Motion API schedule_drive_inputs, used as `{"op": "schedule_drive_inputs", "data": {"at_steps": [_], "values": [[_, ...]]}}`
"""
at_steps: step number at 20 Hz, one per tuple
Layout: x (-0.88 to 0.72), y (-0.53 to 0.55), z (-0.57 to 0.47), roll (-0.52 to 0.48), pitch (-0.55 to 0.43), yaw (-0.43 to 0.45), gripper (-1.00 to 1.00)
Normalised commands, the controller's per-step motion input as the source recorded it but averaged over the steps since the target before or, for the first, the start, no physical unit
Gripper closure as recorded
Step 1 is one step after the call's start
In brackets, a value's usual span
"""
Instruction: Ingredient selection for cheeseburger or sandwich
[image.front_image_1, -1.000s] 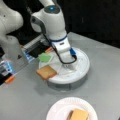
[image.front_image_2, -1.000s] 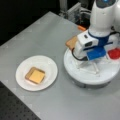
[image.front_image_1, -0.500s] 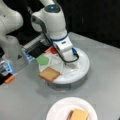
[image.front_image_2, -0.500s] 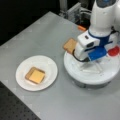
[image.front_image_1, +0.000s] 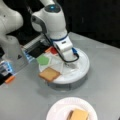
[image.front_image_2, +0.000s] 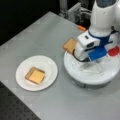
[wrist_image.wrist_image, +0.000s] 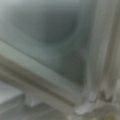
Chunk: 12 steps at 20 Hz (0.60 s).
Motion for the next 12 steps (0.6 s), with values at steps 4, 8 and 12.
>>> {"op": "schedule_drive_inputs", "data": {"at_steps": [4,8,12], "values": [[0.09,0.2,0.22,-0.027,0.084,0.002,-1.0],[0.07,0.19,0.15,-0.046,0.096,-0.09,-1.0],[0.1,0.12,0.11,-0.055,0.085,-0.038,-1.0]]}}
